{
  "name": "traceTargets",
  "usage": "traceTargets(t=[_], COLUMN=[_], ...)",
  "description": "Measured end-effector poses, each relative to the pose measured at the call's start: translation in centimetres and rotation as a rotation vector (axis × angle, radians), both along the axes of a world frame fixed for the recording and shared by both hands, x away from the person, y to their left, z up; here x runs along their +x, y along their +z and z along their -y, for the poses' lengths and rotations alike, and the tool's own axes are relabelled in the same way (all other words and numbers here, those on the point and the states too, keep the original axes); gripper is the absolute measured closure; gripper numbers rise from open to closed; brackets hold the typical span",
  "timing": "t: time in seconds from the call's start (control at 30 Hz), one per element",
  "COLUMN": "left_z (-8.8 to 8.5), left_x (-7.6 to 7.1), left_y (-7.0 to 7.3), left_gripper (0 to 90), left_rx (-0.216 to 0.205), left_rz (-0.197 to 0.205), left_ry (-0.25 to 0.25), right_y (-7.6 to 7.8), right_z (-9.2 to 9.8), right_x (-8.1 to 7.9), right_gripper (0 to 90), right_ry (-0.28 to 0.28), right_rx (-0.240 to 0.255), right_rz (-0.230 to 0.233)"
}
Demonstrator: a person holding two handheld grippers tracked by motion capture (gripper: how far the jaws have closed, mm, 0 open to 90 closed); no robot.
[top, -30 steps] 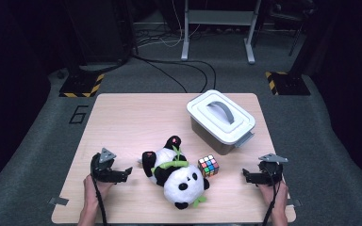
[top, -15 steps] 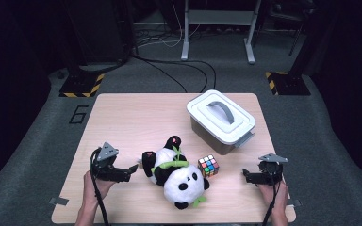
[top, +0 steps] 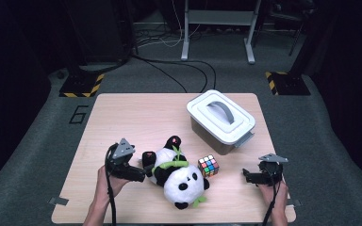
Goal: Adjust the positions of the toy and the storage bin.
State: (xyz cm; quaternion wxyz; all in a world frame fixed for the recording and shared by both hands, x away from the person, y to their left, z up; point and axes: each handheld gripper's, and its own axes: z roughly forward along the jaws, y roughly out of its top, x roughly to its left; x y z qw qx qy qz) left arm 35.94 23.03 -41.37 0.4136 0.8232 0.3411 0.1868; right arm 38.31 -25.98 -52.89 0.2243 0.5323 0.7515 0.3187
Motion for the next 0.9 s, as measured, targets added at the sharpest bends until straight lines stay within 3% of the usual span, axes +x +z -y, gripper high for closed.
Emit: traceTargets(t=[0.37,0.63,0.8,0.9], left_z=[4.0,6.6,7.3,7.4], left_x=[0.3,0.5,0.8,1.0], left_y=[0.1,-0.6,-1.0,-1.3], left_gripper=[0.0,2.1,15.7,28.4], left_rx=[0.002,0.037,0.055,0.062], left_rz=[-0.007,-0.027,-0.033,-0.039], left_ry=[-0.090,-0.156,-0.176,-0.176], right_y=[0.0,0.0,0.0,0.0], right_z=[0.0,0.0,0.0,0.0], right_x=[0.0,0.0,0.0,0.0], right_gripper=[0.6,0.6,0.6,0.6], right_ry=[0.000,0.000,0.000,0.000], right_rx=[0.000,0.000,0.000,0.000], right_rz=[0.000,0.000,0.000,0.000])
